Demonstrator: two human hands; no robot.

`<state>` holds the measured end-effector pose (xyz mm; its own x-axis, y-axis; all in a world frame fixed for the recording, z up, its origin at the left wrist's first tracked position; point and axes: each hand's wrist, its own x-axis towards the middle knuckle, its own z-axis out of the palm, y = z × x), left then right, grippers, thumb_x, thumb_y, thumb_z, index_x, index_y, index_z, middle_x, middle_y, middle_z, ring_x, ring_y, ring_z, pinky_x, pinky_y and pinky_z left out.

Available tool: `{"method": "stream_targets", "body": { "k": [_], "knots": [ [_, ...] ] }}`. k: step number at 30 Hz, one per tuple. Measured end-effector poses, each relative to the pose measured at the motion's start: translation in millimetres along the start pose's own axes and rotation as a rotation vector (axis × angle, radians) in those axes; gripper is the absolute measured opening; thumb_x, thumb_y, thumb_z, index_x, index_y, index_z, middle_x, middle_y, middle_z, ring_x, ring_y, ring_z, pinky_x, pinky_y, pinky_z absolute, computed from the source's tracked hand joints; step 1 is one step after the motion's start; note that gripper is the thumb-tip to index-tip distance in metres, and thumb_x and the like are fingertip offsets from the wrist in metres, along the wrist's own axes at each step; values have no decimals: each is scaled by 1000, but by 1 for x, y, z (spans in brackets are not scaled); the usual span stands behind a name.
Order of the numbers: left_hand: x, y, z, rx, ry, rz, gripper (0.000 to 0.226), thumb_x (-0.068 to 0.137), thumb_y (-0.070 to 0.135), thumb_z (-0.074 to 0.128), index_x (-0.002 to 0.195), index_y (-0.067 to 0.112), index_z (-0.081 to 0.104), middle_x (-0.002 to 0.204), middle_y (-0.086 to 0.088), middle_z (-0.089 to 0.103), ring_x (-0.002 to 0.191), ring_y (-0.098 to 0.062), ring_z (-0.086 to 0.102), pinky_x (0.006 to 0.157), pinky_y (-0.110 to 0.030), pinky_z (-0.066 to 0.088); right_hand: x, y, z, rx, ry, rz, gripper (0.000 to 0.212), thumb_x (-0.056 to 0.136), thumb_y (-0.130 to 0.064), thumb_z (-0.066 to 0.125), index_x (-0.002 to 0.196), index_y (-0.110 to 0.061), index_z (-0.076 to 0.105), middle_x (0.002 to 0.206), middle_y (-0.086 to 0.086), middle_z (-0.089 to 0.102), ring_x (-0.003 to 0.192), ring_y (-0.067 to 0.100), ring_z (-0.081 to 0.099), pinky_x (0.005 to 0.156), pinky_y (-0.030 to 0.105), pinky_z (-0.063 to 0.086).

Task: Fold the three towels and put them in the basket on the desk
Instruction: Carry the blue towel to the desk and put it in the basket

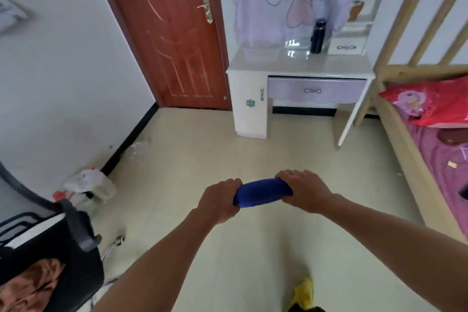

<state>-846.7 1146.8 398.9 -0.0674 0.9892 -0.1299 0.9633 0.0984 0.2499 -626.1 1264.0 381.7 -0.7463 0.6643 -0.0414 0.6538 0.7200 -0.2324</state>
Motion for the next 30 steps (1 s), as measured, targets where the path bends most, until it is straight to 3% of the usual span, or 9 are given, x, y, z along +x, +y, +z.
{"method": "stream_targets", "body": {
  "k": [11,14,20,26,30],
  "knots": [
    [311,47,-31,-47,-28,113,32,78,19,62,109,25,54,100,7,64,83,-16,62,71,-25,48,171,227,-65,68,18,137,33,82,-32,64,114,-29,54,104,-10,66,84,10,61,78,24,47],
    [350,50,-46,-64,-32,106,30,78,22,62,108,24,54,100,6,64,83,-17,61,69,-26,47,206,253,-86,59,17,137,34,80,-35,64,112,-30,54,104,-10,66,84,12,60,74,24,44],
    [475,14,-73,-123,-9,62,24,77,24,62,99,21,54,93,6,65,76,-17,57,62,-24,39,328,314,-113,64,45,120,36,78,-38,65,111,-30,55,104,-11,66,85,12,60,71,22,37],
    [619,-34,-94,-146,-20,103,32,77,31,68,105,24,55,98,6,67,76,-11,57,68,-23,46,460,375,-123,79,61,161,37,74,-44,65,107,-31,56,102,-10,68,85,13,61,73,26,44],
    [709,-60,-119,-178,-50,110,33,77,32,68,106,23,54,100,4,66,78,-12,57,71,-24,48,545,408,-149,155,65,213,38,72,-41,70,106,-33,56,100,-11,67,81,10,56,70,23,38]
  ]
}}
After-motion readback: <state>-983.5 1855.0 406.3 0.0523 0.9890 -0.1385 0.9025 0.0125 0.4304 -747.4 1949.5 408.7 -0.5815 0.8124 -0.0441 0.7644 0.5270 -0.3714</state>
